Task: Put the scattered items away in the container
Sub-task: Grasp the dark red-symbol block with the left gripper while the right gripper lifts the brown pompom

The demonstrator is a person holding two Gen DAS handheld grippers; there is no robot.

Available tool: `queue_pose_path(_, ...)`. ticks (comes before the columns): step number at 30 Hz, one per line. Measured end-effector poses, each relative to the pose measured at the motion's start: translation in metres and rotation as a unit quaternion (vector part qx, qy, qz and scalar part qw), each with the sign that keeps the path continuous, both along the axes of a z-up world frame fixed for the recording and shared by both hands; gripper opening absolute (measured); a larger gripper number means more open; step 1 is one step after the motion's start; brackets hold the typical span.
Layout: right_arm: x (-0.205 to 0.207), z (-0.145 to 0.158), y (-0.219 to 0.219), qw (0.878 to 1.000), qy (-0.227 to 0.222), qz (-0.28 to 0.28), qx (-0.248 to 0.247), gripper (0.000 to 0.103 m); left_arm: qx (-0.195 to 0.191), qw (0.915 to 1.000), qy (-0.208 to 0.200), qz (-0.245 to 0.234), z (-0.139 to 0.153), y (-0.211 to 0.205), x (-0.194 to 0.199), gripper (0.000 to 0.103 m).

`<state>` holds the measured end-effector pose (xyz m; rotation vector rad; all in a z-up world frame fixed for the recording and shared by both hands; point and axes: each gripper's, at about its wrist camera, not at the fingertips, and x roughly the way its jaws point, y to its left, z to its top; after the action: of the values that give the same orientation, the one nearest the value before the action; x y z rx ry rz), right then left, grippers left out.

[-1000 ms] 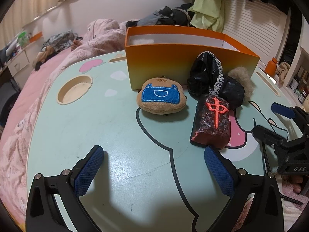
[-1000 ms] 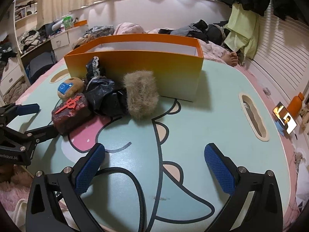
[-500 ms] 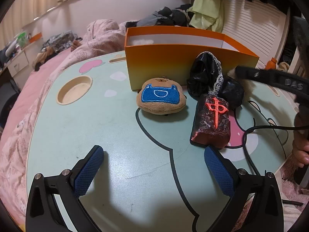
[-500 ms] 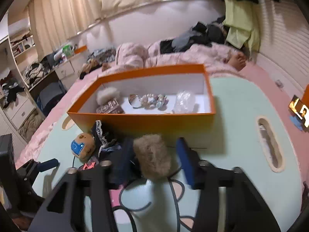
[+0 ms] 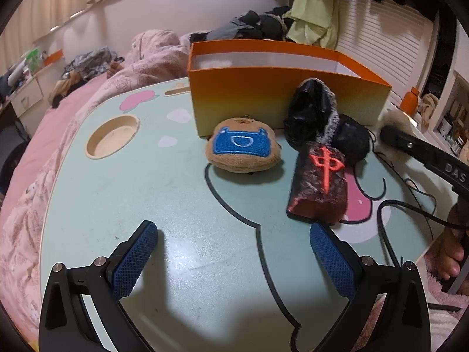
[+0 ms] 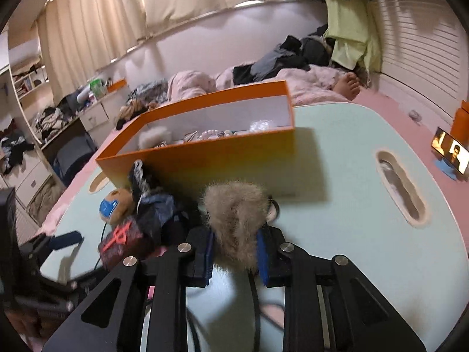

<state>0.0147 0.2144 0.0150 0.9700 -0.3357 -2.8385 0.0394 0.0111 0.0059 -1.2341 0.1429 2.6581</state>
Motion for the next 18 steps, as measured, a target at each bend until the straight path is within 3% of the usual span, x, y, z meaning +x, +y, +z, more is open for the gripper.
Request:
queue_pose_path(3, 0.009, 0.005, 0.007, 1.0, 0.02, -0.006, -0.007, 0.025, 0.011, 0.9994, 0.021, -0.026, 0.008, 0.007, 0.009, 0.103)
queue_pose_path(7, 0.002, -0.003, 0.005, 1.0, -0.007, 0.004, 0.001, 0.025, 0.02, 0.995, 0.073, -0.065, 0.028, 0.017, 0.017, 0.103)
queue_pose_path(9, -0.001, -0.005, 0.006, 1.0, -0.012, 0.003, -0.004, 0.025, 0.025, 0.9934, 0.074, -0.084, 0.03, 0.024, 0.011, 0.103)
queue_pose_path(13, 0.0, -0.007, 0.01, 1.0, -0.012, 0.001, -0.01, 0.025, 0.009, 0.9951, 0.046, -0.087, 0.022, 0.042, -0.013, 0.092)
queue_pose_path(16, 0.001, -0.007, 0.011, 1.0, -0.009, -0.001, -0.012, 0.025, -0.014, 0.9963, 0.028, -0.08, 0.013, 0.053, -0.026, 0.077)
queue_pose_path(17, 0.001, -0.008, 0.011, 1.0, -0.01, 0.0, -0.012, 0.025, -0.015, 0.9962, 0.024, -0.082, 0.011, 0.055, -0.026, 0.054)
queue_pose_path(18, 0.002, -0.008, 0.011, 1.0, -0.01, 0.001, -0.012, 0.025, -0.009, 0.9958, 0.02, -0.088, 0.011, 0.055, -0.025, 0.043)
